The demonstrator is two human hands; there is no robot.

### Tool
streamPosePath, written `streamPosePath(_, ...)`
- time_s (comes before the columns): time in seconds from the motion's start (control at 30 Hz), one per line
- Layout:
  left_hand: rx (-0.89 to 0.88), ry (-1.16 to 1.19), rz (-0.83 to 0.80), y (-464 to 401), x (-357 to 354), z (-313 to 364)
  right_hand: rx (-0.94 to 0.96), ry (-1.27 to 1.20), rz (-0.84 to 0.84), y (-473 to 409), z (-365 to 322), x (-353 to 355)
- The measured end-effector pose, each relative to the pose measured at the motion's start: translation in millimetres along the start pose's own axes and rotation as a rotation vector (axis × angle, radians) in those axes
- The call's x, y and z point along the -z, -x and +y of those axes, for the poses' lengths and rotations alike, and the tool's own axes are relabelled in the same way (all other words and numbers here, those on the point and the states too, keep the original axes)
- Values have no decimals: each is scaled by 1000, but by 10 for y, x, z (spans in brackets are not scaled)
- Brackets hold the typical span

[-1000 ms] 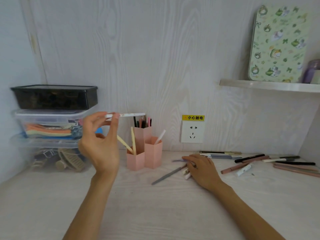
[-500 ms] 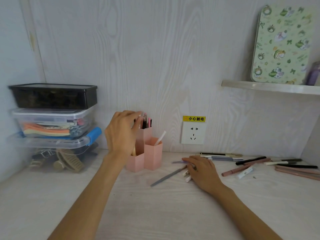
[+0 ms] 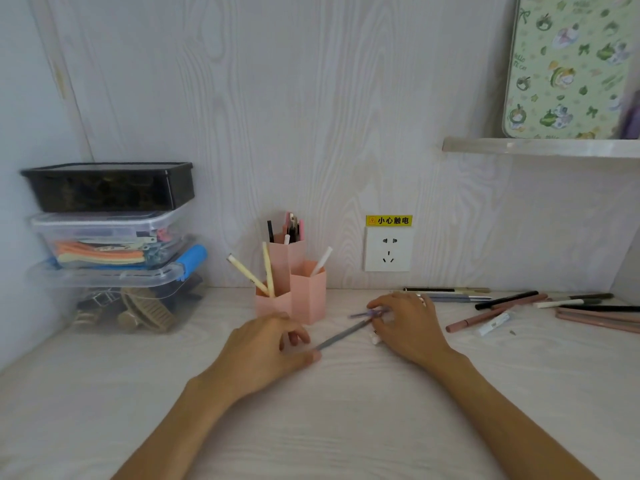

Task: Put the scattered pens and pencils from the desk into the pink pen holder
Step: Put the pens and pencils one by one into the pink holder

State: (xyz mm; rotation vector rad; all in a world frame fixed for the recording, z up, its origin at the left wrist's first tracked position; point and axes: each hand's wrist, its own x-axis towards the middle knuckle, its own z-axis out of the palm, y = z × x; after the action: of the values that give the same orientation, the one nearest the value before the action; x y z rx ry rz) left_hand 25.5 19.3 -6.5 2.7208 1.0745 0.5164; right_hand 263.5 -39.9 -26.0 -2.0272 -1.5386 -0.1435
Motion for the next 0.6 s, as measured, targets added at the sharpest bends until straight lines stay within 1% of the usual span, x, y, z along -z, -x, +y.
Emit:
streamPosePath(0.17, -25, 42, 90, -6, -60, -94, 58, 38, -119, 44, -140, -45)
streamPosePath(0.27, 45, 136, 208, -20, -87, -124, 43, 25, -99, 31, -175, -83)
streamPosePath(0.33, 120, 265, 350, -56, -79, -147, 12, 11, -80, 4, -196, -114)
streamPosePath(0.4, 151, 441, 516, -77, -17, -158, -33, -2, -57, -28, -260, -154)
streamPosePath(0.5, 127, 686, 793, -49, 161, -82, -74, 26, -26, -54, -358, -217)
streamPosePath(0.6, 97, 785, 1091, 4, 325, -54, -71, 21, -15, -49, -362, -222)
